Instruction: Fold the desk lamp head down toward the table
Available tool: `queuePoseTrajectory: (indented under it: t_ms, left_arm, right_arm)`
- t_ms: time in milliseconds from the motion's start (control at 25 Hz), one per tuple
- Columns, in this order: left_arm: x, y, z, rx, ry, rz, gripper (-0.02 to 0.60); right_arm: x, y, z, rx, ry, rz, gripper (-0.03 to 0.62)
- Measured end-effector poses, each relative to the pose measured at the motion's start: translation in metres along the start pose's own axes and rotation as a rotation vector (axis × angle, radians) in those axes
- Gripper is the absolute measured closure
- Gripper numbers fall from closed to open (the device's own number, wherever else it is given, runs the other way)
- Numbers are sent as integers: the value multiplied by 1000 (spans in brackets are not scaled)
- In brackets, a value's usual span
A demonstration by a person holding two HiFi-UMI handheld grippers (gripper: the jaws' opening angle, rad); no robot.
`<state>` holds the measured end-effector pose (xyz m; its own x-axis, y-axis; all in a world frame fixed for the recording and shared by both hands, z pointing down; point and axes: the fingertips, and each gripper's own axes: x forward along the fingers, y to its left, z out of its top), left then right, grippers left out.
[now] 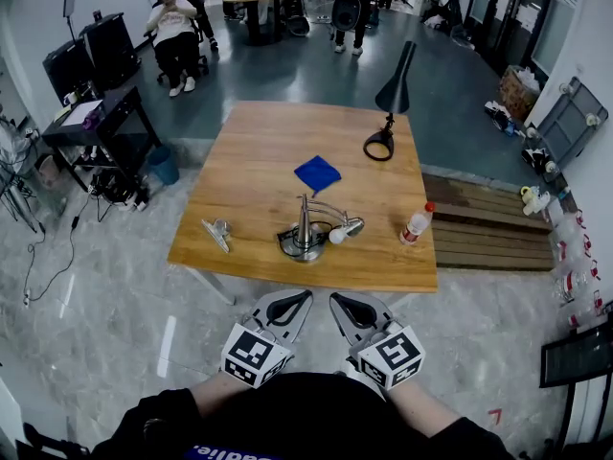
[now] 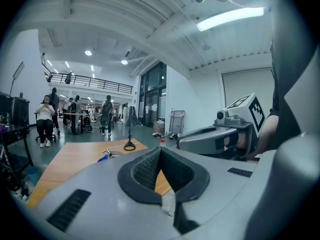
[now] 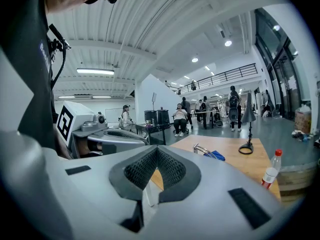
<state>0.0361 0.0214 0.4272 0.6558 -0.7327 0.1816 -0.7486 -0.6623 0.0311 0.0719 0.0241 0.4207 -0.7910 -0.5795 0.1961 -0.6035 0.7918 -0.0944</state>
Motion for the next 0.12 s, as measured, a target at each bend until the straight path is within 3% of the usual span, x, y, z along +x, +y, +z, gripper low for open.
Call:
queuePoseTrajectory:
  t_ms: [120]
  left_arm:
    - [-2,0,0,-4,6,6,574]
  right_arm:
    - [0,1,0,3,8,1,589]
